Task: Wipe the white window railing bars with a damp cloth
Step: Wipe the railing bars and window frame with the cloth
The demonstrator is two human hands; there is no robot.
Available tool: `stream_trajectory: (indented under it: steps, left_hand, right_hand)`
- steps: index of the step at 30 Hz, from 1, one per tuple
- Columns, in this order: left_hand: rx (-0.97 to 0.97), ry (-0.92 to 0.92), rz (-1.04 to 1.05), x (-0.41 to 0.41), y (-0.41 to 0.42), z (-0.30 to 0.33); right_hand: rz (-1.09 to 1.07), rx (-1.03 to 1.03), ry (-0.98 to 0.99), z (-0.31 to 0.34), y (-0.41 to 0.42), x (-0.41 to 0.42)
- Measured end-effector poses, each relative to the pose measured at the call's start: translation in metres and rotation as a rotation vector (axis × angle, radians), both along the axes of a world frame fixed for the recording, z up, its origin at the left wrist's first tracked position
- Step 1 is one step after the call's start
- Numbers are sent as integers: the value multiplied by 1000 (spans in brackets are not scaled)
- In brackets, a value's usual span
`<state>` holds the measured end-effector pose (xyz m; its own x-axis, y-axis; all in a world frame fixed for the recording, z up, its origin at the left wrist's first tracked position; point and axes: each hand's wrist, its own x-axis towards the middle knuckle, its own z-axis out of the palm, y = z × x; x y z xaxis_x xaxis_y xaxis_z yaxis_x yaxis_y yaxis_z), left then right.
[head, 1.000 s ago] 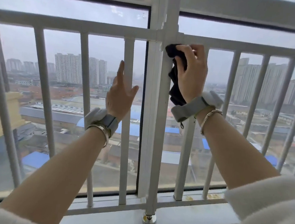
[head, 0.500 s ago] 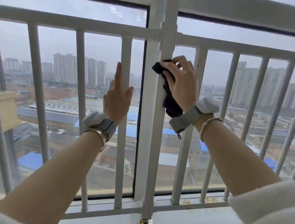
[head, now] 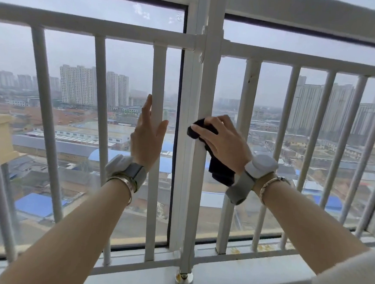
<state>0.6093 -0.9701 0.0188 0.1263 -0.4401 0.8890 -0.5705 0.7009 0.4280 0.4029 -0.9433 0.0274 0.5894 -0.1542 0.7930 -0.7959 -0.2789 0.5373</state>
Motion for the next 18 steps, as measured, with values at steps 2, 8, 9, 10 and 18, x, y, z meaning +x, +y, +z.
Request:
stream_trajectory:
  steps: [2,8,9,10,18]
  left_hand:
    - [4,-19,-5,2,1,-11]
    - [35,30,-60,6,1,-12]
    - [34,33,-64,5,1,-13]
    - [32,35,-67,5,2,-17]
    - [121,19,-161,14,8,-49]
  right_hand:
    - [-5,-21,-46,19,-1,3]
    - [95,-44,-460,31,-7,32]
    - [90,-29,-472,20,-8,34]
    - [71,-10,-464,7,-7,34]
    - [-89,64,1,-73,7,10]
